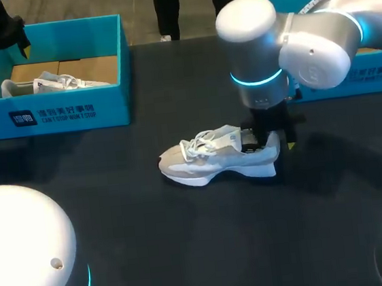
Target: Take the shoe out of the shoebox, open the shoe tongue, remove and reinsert the insole, then place the shoe into the shoebox
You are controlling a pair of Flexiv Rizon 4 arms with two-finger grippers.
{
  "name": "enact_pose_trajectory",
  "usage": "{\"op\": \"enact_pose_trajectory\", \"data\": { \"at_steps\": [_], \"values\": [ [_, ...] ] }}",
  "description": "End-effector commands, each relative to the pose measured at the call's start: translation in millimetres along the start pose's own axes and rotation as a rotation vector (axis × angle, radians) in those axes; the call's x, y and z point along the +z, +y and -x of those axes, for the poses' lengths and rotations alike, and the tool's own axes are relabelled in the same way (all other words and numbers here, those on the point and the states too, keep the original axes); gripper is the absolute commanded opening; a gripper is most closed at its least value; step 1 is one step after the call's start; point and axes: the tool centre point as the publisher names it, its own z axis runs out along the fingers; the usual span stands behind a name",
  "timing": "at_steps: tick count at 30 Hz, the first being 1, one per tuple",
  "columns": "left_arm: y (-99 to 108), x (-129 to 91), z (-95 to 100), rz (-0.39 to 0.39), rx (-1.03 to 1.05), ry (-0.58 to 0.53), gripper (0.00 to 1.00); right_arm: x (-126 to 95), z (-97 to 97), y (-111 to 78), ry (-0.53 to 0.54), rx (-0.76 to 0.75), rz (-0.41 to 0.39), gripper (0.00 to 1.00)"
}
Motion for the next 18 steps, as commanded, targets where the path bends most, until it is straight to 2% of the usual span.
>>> {"op": "enact_pose_trajectory", "data": {
  "at_steps": [1, 2, 3, 9, 14, 18],
  "values": [
    [-1, -1, -0.8, 0.003, 0.000, 0.001, 1.00, -19, 6.9, -3.0, 0.043, -0.017, 0.002, 0.86],
    [-1, -1, -0.8, 0.003, 0.000, 0.001, 1.00, -24, 7.1, -3.6, 0.052, -0.035, 0.003, 0.96],
    [-1, -1, -0.8, 0.003, 0.000, 0.001, 1.00, -30, 7.5, -4.3, 0.063, -0.052, 0.008, 1.00],
    [-1, -1, -0.8, 0.003, 0.000, 0.001, 1.00, -63, 9.5, -4.9, 0.125, -0.258, 0.079, 1.00],
    [-1, -1, -0.8, 0.003, 0.000, 0.001, 1.00, -91, 11.0, 0.2, 0.168, -0.530, 0.213, 1.00],
    [-1, -1, -0.8, 0.003, 0.000, 0.001, 1.00, -107, 8.5, 6.7, 0.198, -0.712, 0.271, 1.00]
  ]
}}
